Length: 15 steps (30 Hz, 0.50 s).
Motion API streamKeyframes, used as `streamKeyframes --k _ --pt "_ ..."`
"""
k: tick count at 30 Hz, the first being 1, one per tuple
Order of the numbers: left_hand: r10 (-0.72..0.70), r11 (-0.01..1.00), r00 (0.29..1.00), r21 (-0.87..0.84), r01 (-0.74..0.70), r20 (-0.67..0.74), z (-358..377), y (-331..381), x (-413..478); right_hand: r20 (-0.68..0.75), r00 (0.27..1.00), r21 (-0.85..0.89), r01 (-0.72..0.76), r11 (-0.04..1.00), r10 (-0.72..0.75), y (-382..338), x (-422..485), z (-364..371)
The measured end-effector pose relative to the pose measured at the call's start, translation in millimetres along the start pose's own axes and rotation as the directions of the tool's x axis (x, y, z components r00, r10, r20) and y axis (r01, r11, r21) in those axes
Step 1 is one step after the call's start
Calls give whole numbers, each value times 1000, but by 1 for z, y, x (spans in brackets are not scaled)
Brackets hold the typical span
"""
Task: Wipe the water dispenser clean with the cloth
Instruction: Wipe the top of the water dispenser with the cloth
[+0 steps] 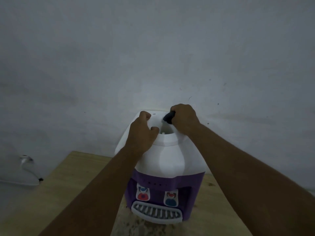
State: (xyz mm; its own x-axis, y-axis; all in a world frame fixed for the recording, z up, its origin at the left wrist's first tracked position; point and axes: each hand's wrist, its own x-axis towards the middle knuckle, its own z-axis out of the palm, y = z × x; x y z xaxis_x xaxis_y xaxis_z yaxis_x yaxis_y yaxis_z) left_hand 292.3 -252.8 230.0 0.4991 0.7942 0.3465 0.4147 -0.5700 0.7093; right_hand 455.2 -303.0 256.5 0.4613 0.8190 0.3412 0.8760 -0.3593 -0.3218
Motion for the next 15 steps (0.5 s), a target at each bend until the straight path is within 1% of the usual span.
streamKeyframes --k 3,6,8,12,15 --pt "-5 1000 999 21 5 -39 9 -2 0 50 995 7 85 996 -86 -10 19 5" --pt "33 999 997 22 -31 -69 13 -6 2 94 978 67 178 982 -184 -8 34 12" --pt "51 998 994 32 -49 -96 14 -8 3 108 969 92 211 973 -220 -4 40 14" --pt "54 998 992 38 -50 -114 15 -10 2 129 984 76 117 990 -127 1 55 15" --pt "53 998 992 38 -49 -113 14 -12 4 151 986 118 54 992 -71 6 60 11"
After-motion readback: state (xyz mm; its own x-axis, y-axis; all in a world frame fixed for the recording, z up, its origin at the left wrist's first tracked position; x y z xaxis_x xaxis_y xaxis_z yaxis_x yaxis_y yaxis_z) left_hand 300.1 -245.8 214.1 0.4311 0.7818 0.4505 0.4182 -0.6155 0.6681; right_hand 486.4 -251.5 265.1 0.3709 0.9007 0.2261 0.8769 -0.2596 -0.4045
